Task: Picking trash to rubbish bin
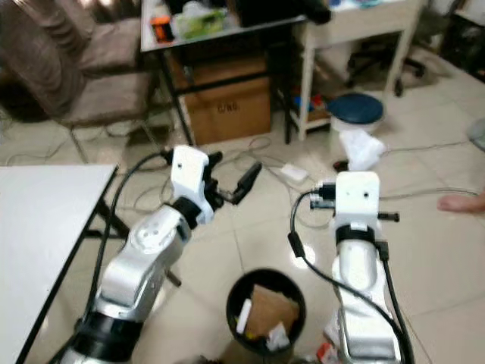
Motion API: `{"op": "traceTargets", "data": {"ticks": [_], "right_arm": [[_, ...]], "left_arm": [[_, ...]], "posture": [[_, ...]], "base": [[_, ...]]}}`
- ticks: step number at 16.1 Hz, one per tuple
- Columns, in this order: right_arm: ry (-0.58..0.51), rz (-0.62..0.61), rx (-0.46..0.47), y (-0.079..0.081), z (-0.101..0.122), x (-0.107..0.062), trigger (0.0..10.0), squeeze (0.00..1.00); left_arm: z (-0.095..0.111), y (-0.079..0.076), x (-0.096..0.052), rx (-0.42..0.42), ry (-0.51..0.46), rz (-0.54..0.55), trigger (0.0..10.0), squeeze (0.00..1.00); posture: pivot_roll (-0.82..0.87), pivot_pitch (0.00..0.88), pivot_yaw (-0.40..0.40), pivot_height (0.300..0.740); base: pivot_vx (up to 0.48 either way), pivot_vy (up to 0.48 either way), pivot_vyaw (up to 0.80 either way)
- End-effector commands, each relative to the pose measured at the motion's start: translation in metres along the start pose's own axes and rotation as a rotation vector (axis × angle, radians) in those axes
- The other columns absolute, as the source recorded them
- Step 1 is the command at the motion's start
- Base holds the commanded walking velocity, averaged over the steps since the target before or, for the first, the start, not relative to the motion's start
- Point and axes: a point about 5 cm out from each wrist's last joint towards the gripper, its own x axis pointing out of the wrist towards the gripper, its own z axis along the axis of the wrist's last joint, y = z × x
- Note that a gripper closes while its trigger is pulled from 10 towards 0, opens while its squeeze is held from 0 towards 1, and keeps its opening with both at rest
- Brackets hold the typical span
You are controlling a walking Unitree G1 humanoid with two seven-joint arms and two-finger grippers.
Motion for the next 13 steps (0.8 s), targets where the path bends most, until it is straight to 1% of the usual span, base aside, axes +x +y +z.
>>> {"op": "traceTargets", "data": {"ticks": [1, 4, 10, 11, 12, 13], "right_arm": [[-0.006, 0.016, 0.001, 0.0045, 0.0023, -0.0004, 10.0, 0.0], [-0.004, 0.02, 0.001, 0.0057, 0.0013, -0.0004, 10.0, 0.0], [0.001, 0.018, -0.002, 0.0066, 0.0008, -0.0015, 10.0, 0.0], [0.002, 0.017, -0.003, 0.0061, 0.0003, -0.0017, 10.0, 0.0], [0.004, 0.016, -0.004, 0.0059, -0.0001, -0.0016, 10.0, 0.0], [0.006, 0.017, -0.004, 0.0064, -0.0003, -0.0022, 10.0, 0.0]], "left_arm": [[-0.0013, 0.0041, -0.0018, 0.008, 0.015, 0.012, 10.0, 0.0], [-0.0012, 0.0043, -0.0024, 0.007, 0.015, 0.013, 10.0, 0.0], [-0.004, 0.0033, -0.003, 0.011, 0.031, 0.002, 10.0, 0.0], [-0.0018, 0.0017, -0.0029, -0.01, 0.006, -0.009, 10.0, 0.0], [-0.0012, -0.0007, -0.003, -0.001, 0.007, -0.03, 10.0, 0.0], [-0.0043, -0.0002, -0.0034, 0.011, 0.027, -0.021, 10.0, 0.0]], "posture": [[-0.06, 0.122, 0.089, 0.74], [-0.06, 0.122, 0.089, 0.74], [-0.06, 0.128, 0.09, 0.74], [-0.06, 0.128, 0.091, 0.74], [-0.06, 0.128, 0.091, 0.74], [-0.06, 0.13, 0.093, 0.74]], "base": [[0.0, 0.0, 0.0], [0.0, 0.0, 0.0], [0.314, 0.0, 0.0], [0.3, 0.0, 0.0], [0.0, 0.0, 0.0], [0.0, 0.0, 0.0]]}}
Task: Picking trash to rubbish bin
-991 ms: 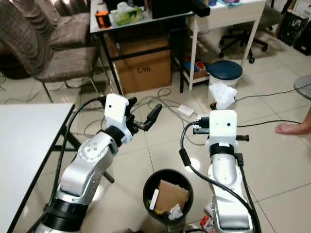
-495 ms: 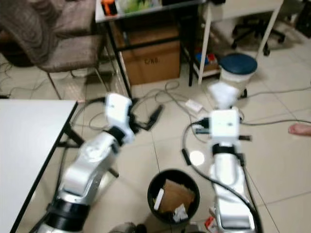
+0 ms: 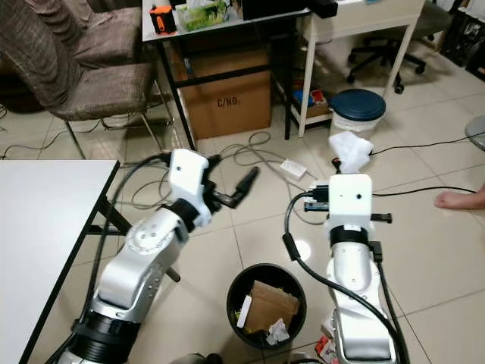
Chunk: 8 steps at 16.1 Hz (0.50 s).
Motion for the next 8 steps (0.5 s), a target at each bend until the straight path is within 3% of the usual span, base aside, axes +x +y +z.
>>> {"op": "traceTargets", "data": {"ticks": [1, 8], "right_arm": [[0.001, 0.011, -0.003, 0.004, 0.0009, -0.0011, 10.0, 0.0], [0.014, 0.017, -0.004, 0.005, -0.0025, -0.0028, 10.0, 0.0]], "left_arm": [[-0.0026, 0.0043, -0.0034, 0.001, 0.016, 0.015, 10.0, 0.0], [-0.0056, 0.0027, -0.005, -0.001, 0.026, -0.001, 10.0, 0.0]], "posture": [[-0.06, 0.13, 0.093, 0.74], [-0.06, 0.137, 0.093, 0.74]], "base": [[0.0, 0.0, 0.0], [0.0, 0.0, 0.0]]}}
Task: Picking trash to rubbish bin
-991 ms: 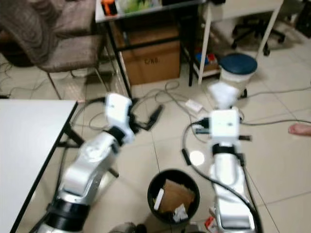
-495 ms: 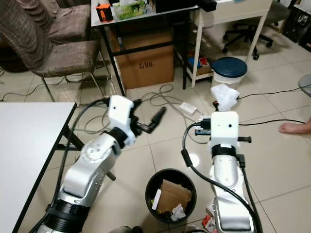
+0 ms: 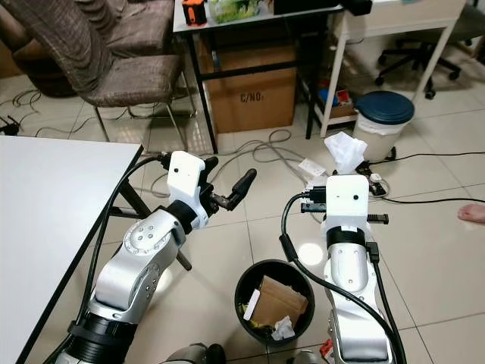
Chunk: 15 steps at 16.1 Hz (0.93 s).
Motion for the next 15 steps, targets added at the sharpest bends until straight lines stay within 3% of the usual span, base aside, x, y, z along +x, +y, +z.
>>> {"op": "traceTargets", "data": {"ticks": [1, 6, 7, 8, 12, 15], "right_arm": [[0.021, 0.004, -0.005, 0.001, -0.004, -0.001, 10.0, 0.0], [0.035, -0.004, -0.014, -0.002, -0.009, 0.0, 10.0, 0.0], [0.057, -0.004, -0.019, -0.003, -0.016, -0.003, 10.0, 0.0], [0.075, -0.003, -0.017, -0.004, -0.021, -0.005, 10.0, 0.0], [0.137, 0.022, -0.013, -0.004, -0.033, -0.013, 10.0, 0.0], [0.242, -0.017, 0.058, -0.009, -0.047, -0.021, 10.0, 0.0]], "left_arm": [[-0.004, 0.0, -0.003, 0.001, 0.016, -0.015, 10.0, 0.0], [-0.021, 0.013, -0.015, 0.042, 0.027, 0.025, 10.0, 0.0], [-0.039, 0.03, -0.023, 0.087, 0.069, 0.102, 10.0, 0.0], [-0.046, 0.037, -0.027, 0.09, 0.089, 0.137, 10.0, 0.0], [-0.064, 0.053, -0.037, 0.139, 0.131, 0.193, 10.0, 0.0], [-0.07, 0.06, -0.043, 0.144, 0.121, 0.206, 10.0, 0.0]], "posture": [[-0.06, 0.144, 0.093, 0.74], [-0.05, 0.162, 0.102, 0.74], [-0.05, 0.159, 0.104, 0.74], [-0.05, 0.159, 0.104, 0.74], [-0.06, 0.156, 0.103, 0.74], [-0.06, 0.157, 0.102, 0.74]], "base": [[0.0, 0.0, 0.0], [0.0, 0.0, 0.0], [0.0, 0.0, 0.0], [0.0, 0.0, 0.0], [0.0, 0.0, 0.0], [0.0, 0.0, 0.0]]}}
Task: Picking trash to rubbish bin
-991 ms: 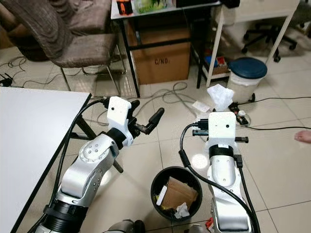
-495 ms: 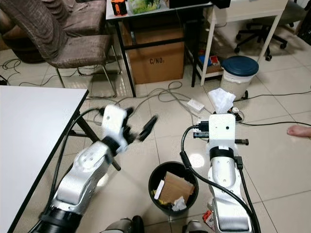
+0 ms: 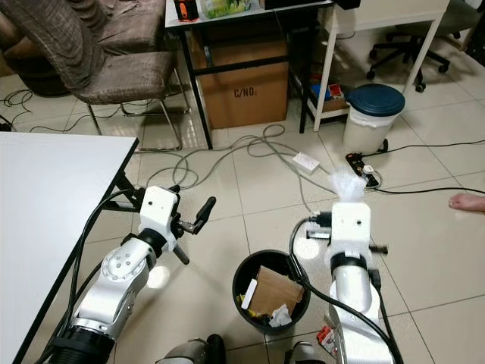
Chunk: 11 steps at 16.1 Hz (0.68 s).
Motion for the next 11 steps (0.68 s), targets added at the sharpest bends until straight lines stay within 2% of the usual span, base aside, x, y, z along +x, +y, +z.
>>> {"op": "traceTargets", "data": {"ticks": [1, 2, 4, 6, 8, 9, 11], "right_arm": [[0.024, -0.014, 0.012, -0.003, -0.002, -0.001, 10.0, 0.0], [0.03, -0.017, 0.047, -0.004, -0.002, -0.001, 10.0, 0.0], [0.025, -0.044, 0.055, -0.007, -0.002, -0.001, 10.0, 0.0], [0.013, -0.003, 0.089, -0.005, 0.0, 0.0, 10.0, 0.0], [0.017, -0.027, 0.135, -0.004, 0.001, -0.001, 10.0, 0.0], [0.006, -0.04, 0.121, -0.005, 0.001, 0.0, 10.0, 0.0], [0.016, 0.016, 0.089, -0.002, -0.002, -0.004, 10.0, 0.0]], "left_arm": [[-0.006, 0.008, -0.007, 0.007, 0.014, 0.024, 10.0, 0.0], [-0.007, 0.009, -0.008, 0.005, 0.012, 0.026, 10.0, 0.0], [-0.011, 0.01, -0.012, 0.004, 0.016, 0.03, 10.0, 0.0], [-0.014, 0.011, -0.014, 0.006, 0.018, 0.031, 10.0, 0.0], [-0.018, 0.012, -0.017, 0.011, 0.022, 0.028, 10.0, 0.0], [-0.018, 0.013, -0.016, 0.01, 0.021, 0.027, 10.0, 0.0], [-0.017, 0.013, -0.016, 0.007, 0.016, 0.023, 10.0, 0.0]], "posture": [[-0.06, 0.16, 0.107, 0.74], [-0.06, 0.16, 0.107, 0.74], [-0.06, 0.16, 0.107, 0.74], [-0.05, 0.156, 0.108, 0.74], [-0.05, 0.154, 0.108, 0.74], [-0.05, 0.153, 0.106, 0.74], [-0.05, 0.152, 0.107, 0.74]], "base": [[0.0, 0.0, 0.0], [0.0, 0.0, 0.0], [0.0, 0.0, 0.0], [0.0, 0.0, 0.0], [0.0, 0.0, 0.0], [0.0, 0.0, 0.0], [0.0, 0.0, 0.0]]}}
